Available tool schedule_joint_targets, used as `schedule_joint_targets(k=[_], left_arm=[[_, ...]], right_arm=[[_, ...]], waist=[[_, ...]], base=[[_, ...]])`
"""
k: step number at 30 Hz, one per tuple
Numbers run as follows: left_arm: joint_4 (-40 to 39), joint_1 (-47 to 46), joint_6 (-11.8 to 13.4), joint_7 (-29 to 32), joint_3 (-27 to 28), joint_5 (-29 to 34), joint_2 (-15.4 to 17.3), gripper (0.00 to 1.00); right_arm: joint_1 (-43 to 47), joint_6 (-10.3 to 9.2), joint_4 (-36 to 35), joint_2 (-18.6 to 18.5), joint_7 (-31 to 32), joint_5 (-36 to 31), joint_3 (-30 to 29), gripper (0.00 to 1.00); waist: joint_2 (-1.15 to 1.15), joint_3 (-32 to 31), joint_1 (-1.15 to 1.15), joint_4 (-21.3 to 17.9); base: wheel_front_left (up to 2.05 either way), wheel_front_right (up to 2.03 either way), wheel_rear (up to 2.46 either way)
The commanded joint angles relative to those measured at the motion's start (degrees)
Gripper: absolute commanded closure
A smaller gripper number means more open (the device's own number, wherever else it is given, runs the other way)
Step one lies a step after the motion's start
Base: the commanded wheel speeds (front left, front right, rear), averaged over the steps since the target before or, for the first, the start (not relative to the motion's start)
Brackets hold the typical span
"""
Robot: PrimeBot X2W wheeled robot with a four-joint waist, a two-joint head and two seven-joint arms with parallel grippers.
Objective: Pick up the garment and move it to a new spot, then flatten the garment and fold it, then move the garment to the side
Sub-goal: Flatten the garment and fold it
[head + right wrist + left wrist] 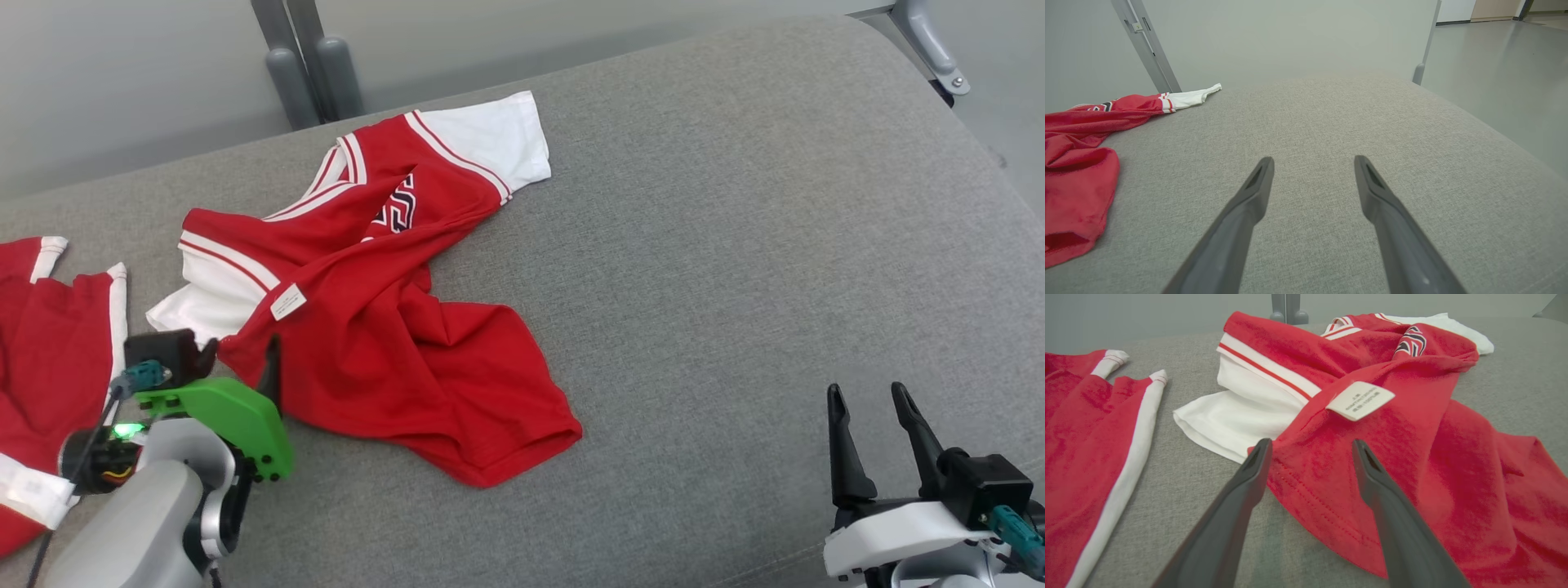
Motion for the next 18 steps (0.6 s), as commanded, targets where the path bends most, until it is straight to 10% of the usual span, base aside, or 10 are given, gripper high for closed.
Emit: schedule_joint_targets(k=[1, 12, 13, 15, 18], left_arm=[[-0.3, 0.0, 0.5, 0.3, 0.3, 0.5, 1.3, 0.0], [2.3, -3.5, -5.2, 3.7, -0.4, -1.9, 1.5, 0.0], [2.9, -3.9, -5.5, 3.8, -0.5, -2.0, 1.4, 0.22], [4.0, -4.5, -6.2, 3.6, -0.4, -2.2, 1.2, 1.0], [4.9, -4.8, -7.6, 4.5, -0.6, -3.0, 0.5, 1.0]], right_arm=[[-0.9, 0.0, -0.1, 0.0, -0.2, -0.4, 0.5, 0.0], [-2.1, 0.0, 0.2, -0.1, -0.2, 0.2, 1.4, 0.0], [-2.1, 0.0, 0.2, -0.1, -0.2, 0.3, 1.4, 0.0], [-2.2, 0.0, 0.3, -0.1, -0.2, 0.4, 1.5, 0.0], [-2.2, 0.0, 0.5, -0.1, -0.2, 0.8, 1.2, 0.0]], waist=[[0.0, 0.6, 0.0, 0.5], [0.0, 2.4, 0.0, 0.7], [0.0, 2.6, 0.0, 0.6], [0.0, 2.8, 0.0, 0.3], [0.0, 2.9, 0.0, 0.0]], base=[[0.0, 0.0, 0.0], [0.0, 0.0, 0.0], [0.0, 0.0, 0.0], [0.0, 0.0, 0.0], [0.0, 0.0, 0.0]])
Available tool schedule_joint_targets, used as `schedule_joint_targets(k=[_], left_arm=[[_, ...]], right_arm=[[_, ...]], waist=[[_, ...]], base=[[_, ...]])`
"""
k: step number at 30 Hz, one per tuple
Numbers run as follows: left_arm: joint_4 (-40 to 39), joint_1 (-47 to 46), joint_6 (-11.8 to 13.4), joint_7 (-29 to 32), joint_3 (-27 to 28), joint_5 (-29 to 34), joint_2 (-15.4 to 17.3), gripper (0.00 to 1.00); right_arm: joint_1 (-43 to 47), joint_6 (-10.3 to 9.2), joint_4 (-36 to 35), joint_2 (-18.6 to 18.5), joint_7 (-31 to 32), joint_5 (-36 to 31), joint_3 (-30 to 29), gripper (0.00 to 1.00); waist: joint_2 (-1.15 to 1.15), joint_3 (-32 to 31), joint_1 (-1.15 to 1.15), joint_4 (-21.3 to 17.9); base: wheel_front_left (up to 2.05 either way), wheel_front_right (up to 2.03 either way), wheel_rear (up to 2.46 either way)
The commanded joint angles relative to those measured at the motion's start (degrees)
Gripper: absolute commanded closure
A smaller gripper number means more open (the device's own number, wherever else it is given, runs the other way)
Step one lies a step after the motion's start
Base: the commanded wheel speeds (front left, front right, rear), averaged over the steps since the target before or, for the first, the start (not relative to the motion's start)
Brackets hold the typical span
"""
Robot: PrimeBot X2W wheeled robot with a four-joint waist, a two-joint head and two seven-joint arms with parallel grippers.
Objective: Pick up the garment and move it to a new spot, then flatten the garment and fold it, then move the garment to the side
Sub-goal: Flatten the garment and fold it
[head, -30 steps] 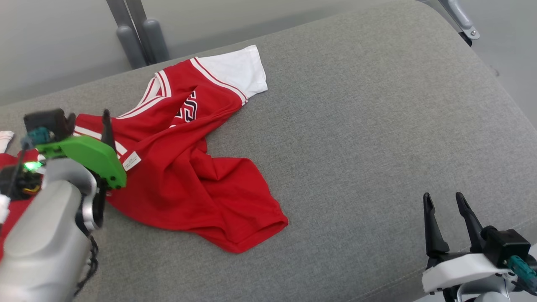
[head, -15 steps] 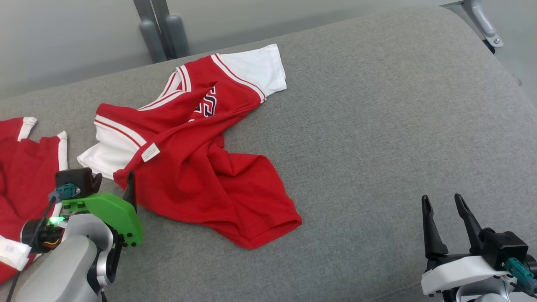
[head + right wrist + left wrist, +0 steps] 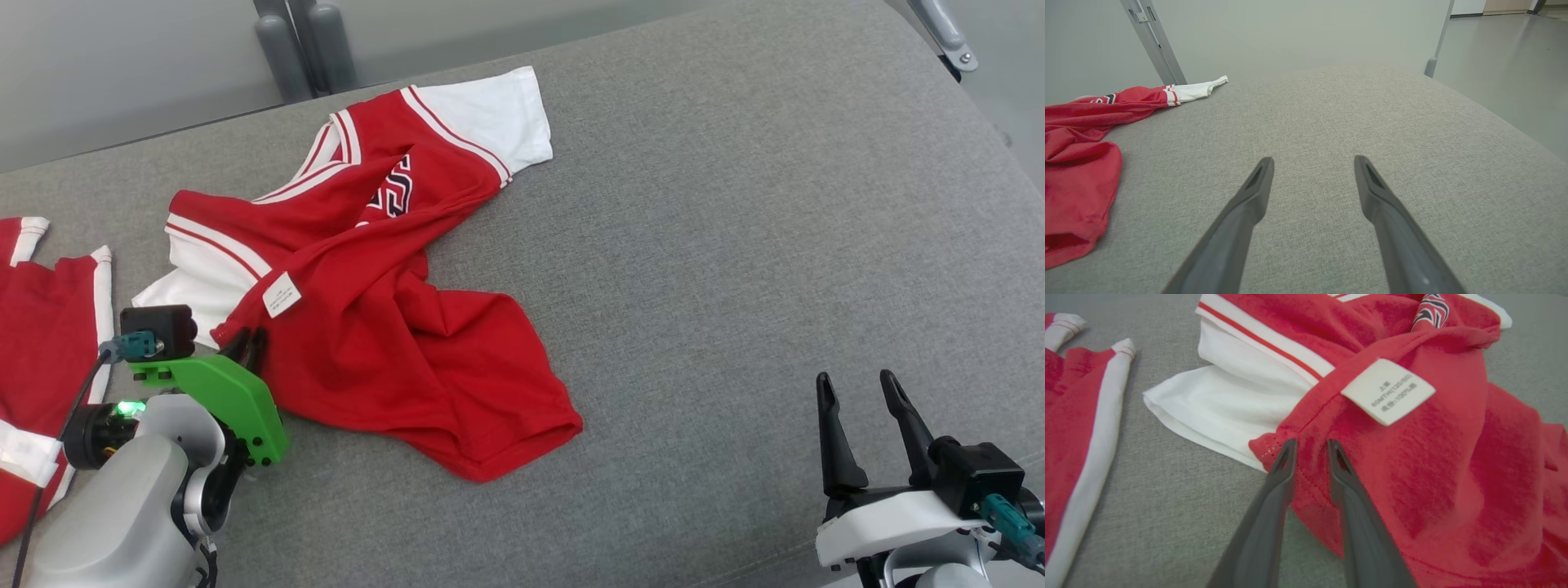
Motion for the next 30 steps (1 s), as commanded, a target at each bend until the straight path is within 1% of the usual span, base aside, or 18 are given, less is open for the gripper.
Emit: schedule_joint_targets(k=[1, 6, 10, 13, 15, 18, 21, 25, 28, 30], left_arm=[[0.3, -0.7, -0.5, 0.4, -0.1, 0.0, 0.0, 1.0], [-2.0, 0.3, -1.7, 0.2, 0.2, -1.4, -0.5, 1.0], [-10.8, 1.3, -2.4, -0.1, -1.2, -0.9, -1.7, 1.0], [-21.0, 1.9, -2.3, 2.6, -4.7, 0.2, -3.4, 1.0], [-26.1, 2.1, -2.0, 5.2, -7.9, 1.4, -4.8, 1.0], [-30.6, 2.2, -2.1, 8.7, -12.6, 1.7, -8.2, 1.0], [-30.6, 2.0, -2.7, 10.9, -16.6, 2.2, -12.1, 1.0], [-25.8, 1.8, -4.4, 11.3, -20.6, 2.2, -17.8, 1.0], [-20.5, 2.6, -6.3, 12.3, -23.6, 1.9, -19.9, 1.0], [-18.0, 3.3, -7.1, 12.9, -25.3, 2.3, -20.1, 1.0]], right_arm=[[-0.5, 0.0, 0.1, -0.1, -0.2, 0.6, -0.1, 0.0], [0.4, 0.0, 0.2, -0.1, -0.2, 0.8, -0.6, 0.0], [1.1, 0.0, 0.4, -0.1, -0.2, 0.8, -1.1, 0.0], [1.1, 0.0, 0.0, -0.1, -0.2, 1.0, -2.1, 0.0], [0.9, 0.0, -0.1, -0.1, -0.2, 1.3, -2.3, 0.0], [0.2, 0.0, 0.2, -0.1, -0.2, 1.6, -1.6, 0.0], [-0.3, 0.0, 0.5, -0.1, -0.2, 2.2, -0.7, 0.0], [-1.0, 0.0, 0.8, -0.1, -0.2, 3.2, -0.4, 0.0], [-1.0, 0.0, 1.0, -0.1, -0.2, 3.7, -0.1, 0.0], [-1.1, 0.0, 1.0, -0.1, -0.2, 3.8, -0.3, 0.0]], waist=[[0.0, 0.0, 0.0, -0.1], [0.0, -0.7, 0.0, 0.2], [0.0, -2.0, 0.0, 0.7], [0.0, -2.6, 0.0, 1.1], [0.0, -2.8, 0.0, 1.1], [0.0, -2.7, 0.0, 0.5], [0.0, -2.4, 0.0, -0.7], [0.0, -1.4, 0.0, -2.4], [0.0, -0.8, 0.0, -3.5], [0.0, -0.6, 0.0, -4.1]], base=[[0.0, 0.0, 0.0], [0.0, 0.0, 0.0], [0.0, 0.0, 0.0], [0.0, 0.0, 0.0], [0.0, 0.0, 0.0], [0.0, 0.0, 0.0], [0.0, 0.0, 0.0], [0.0, 0.0, 0.0], [0.0, 0.0, 0.0], [0.0, 0.0, 0.0]])
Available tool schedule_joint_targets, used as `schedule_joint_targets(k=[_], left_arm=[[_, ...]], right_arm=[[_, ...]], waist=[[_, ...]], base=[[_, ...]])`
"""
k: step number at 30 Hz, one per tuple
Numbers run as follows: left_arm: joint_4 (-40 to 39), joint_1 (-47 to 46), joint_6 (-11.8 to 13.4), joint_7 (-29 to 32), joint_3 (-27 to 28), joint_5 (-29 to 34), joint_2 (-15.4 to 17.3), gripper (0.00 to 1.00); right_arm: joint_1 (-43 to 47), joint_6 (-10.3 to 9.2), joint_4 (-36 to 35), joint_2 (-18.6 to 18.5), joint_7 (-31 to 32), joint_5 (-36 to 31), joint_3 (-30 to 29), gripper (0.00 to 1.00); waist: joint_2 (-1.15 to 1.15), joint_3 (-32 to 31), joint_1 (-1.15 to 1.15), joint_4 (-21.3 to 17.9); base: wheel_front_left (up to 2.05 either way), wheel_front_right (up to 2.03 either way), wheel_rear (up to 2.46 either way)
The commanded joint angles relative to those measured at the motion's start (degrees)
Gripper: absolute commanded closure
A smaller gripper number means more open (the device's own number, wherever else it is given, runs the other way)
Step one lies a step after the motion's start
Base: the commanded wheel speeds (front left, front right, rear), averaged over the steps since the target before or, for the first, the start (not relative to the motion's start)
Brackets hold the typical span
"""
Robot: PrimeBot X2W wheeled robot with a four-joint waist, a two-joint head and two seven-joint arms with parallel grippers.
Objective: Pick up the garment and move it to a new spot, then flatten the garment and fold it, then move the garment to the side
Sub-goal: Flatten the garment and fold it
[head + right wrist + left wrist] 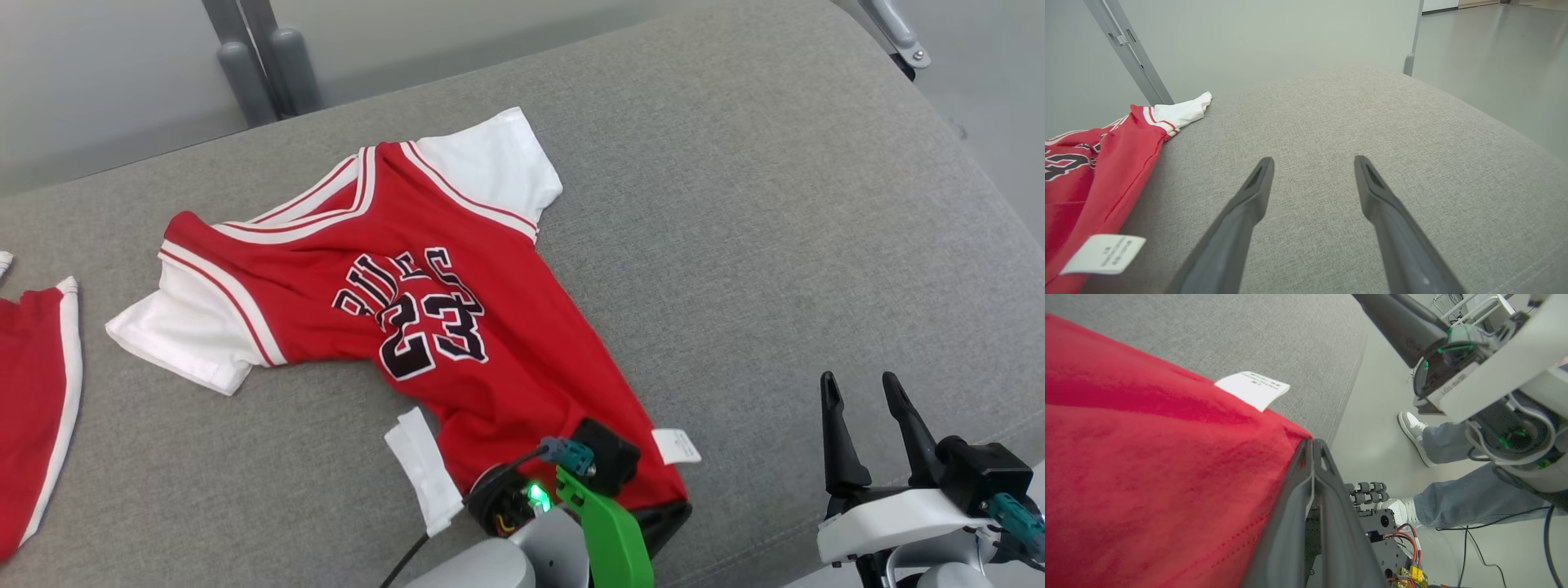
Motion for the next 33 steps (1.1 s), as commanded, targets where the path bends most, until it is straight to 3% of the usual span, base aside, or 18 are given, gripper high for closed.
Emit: schedule_joint_targets(k=[1, 6, 13, 19, 20, 21, 27, 29, 33], left_arm=[[1.2, 1.5, -0.5, 0.3, -0.6, -0.2, 0.7, 1.0], [0.9, 6.7, 0.6, 1.7, -0.3, -2.6, 7.3, 1.0], [-5.5, 13.8, 7.0, 1.5, 3.9, -5.7, 18.8, 1.0], [-13.3, 17.5, 10.7, -0.7, 7.2, -7.7, 22.3, 1.0], [-15.1, 17.9, 10.5, -1.7, 7.7, -8.1, 22.2, 0.73], [-16.7, 18.4, 9.9, -2.3, 7.8, -8.5, 22.0, 0.0], [-26.4, 19.4, 6.6, -4.3, 8.9, -11.7, 20.3, 0.0], [-28.4, 19.1, 7.6, -5.5, 11.0, -12.9, 20.2, 0.0], [-24.8, 17.3, 12.7, -9.0, 17.4, -12.9, 20.4, 0.0]], right_arm=[[-0.6, 0.0, -0.1, -0.1, -0.2, 0.6, -0.2, 0.0], [1.0, 0.0, -0.2, -0.1, -0.2, 0.3, -1.2, 0.0], [2.6, 0.0, -0.2, -0.1, -0.2, -0.7, -2.2, 0.0], [1.8, 0.0, -0.7, -0.1, -0.2, -1.6, -1.6, 0.0], [1.8, 0.0, -0.7, -0.1, -0.2, -1.8, -1.5, 0.0], [1.8, 0.0, -0.7, -0.1, -0.2, -1.9, -1.4, 0.0], [2.6, 0.0, -0.6, -0.1, -0.2, -2.8, -1.3, 0.0], [2.5, 0.0, -0.6, -0.1, -0.2, -2.8, -1.1, 0.0], [2.1, 0.0, -0.7, -0.1, -0.2, -2.9, -0.8, 0.0]], waist=[[0.0, 0.7, 0.0, -1.1], [0.0, 0.1, 0.0, -1.2], [0.0, -1.7, 0.0, 1.6], [0.0, -2.5, 0.0, 4.0], [0.0, -2.7, 0.0, 4.4], [0.0, -2.8, 0.0, 4.6], [0.0, -3.5, 0.0, 5.4], [0.0, -3.5, 0.0, 5.2], [0.0, -3.3, 0.0, 4.7]], base=[[0.0, 0.0, 0.0], [0.0, 0.0, 0.0], [0.0, 0.0, 0.0], [0.0, 0.0, 0.0], [0.0, 0.0, 0.0], [0.0, 0.0, 0.0], [0.0, 0.0, 0.0], [0.0, 0.0, 0.0], [0.0, 0.0, 0.0]])
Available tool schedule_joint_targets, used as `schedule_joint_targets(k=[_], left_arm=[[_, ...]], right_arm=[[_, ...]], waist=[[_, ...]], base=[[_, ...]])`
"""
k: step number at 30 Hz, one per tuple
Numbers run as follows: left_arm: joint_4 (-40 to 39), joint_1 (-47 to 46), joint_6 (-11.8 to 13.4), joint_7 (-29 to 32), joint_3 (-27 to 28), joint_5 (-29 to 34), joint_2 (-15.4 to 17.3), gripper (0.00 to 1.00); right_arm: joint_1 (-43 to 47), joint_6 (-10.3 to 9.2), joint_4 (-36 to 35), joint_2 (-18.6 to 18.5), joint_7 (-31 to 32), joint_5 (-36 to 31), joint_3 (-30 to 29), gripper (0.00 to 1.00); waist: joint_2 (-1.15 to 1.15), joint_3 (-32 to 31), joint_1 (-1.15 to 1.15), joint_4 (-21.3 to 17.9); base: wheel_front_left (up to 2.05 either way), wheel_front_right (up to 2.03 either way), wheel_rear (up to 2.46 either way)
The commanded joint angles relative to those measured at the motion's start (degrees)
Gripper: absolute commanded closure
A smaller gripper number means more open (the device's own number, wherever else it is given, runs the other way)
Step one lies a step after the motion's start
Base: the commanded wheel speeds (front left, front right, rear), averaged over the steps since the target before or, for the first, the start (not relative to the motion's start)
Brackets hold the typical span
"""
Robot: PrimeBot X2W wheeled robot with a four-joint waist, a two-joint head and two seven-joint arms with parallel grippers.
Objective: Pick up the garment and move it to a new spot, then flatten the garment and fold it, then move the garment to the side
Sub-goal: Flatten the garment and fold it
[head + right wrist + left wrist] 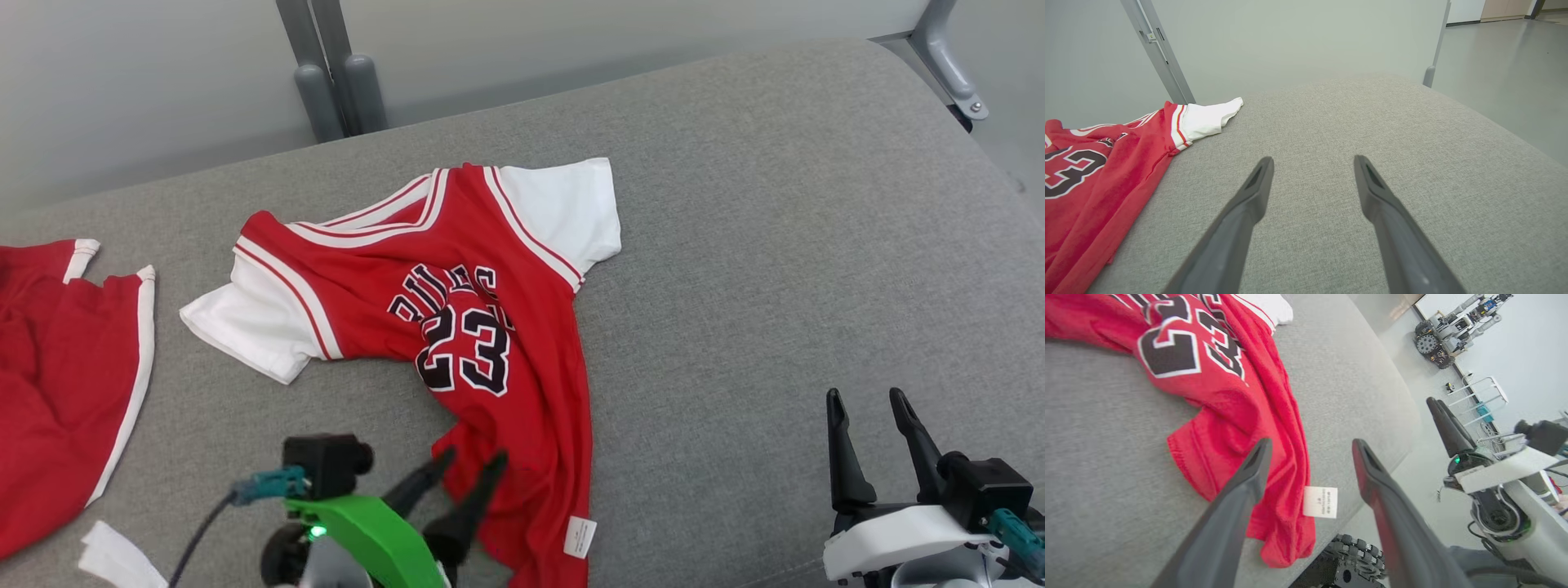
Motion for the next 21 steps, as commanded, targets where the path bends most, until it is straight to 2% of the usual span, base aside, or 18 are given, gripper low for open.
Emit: schedule_joint_targets(k=[1, 4, 7, 15, 16, 17, 18, 21], left_arm=[[2.8, -1.4, 1.4, -1.1, 2.1, -0.3, 0.0, 0.0], [9.3, -3.0, 1.7, -1.0, 3.8, -1.6, -1.1, 0.0], [16.8, -5.2, 0.3, 0.5, 3.4, -2.4, -2.2, 0.0], [31.0, -9.0, -6.0, 2.7, 1.0, -3.8, -7.4, 0.0], [32.6, -9.2, -6.4, 2.0, 1.6, -4.7, -8.4, 0.15], [33.4, -9.6, -6.8, 0.9, 2.3, -4.8, -9.0, 1.0], [33.9, -10.1, -7.2, -0.5, 2.9, -4.3, -8.7, 1.0], [34.0, -11.0, -5.0, -6.2, 5.0, -1.3, -7.1, 1.0]], right_arm=[[-0.2, 0.0, -0.1, -0.1, -0.2, -0.3, 0.4, 0.0], [-0.5, 0.0, 0.0, -0.1, -0.2, -0.1, 0.8, 0.0], [-1.4, 0.0, 0.1, -0.1, -0.2, 0.3, 1.2, 0.0], [-1.5, 0.0, 0.4, -0.1, -0.2, 0.8, 0.5, 0.0], [-1.6, 0.0, 0.5, -0.1, -0.2, 0.8, 0.5, 0.0], [-1.6, 0.0, 0.6, -0.1, -0.2, 0.8, 0.6, 0.0], [-1.7, 0.0, 0.5, -0.1, -0.2, 1.0, 0.4, 0.0], [-1.3, 0.0, 0.3, -0.1, -0.2, 0.9, -0.2, 0.0]], waist=[[0.0, 0.5, 0.0, -0.5], [0.0, 1.1, 0.0, -1.3], [0.0, 1.9, 0.0, -2.5], [0.0, 3.2, 0.0, -3.4], [0.0, 3.3, 0.0, -3.4], [0.0, 3.2, 0.0, -3.5], [0.0, 3.2, 0.0, -3.5], [0.0, 2.7, 0.0, -3.0]], base=[[0.0, 0.0, 0.0], [0.0, 0.0, 0.0], [0.0, 0.0, 0.0], [0.0, 0.0, 0.0], [0.0, 0.0, 0.0], [0.0, 0.0, 0.0], [0.0, 0.0, 0.0], [0.0, 0.0, 0.0]])
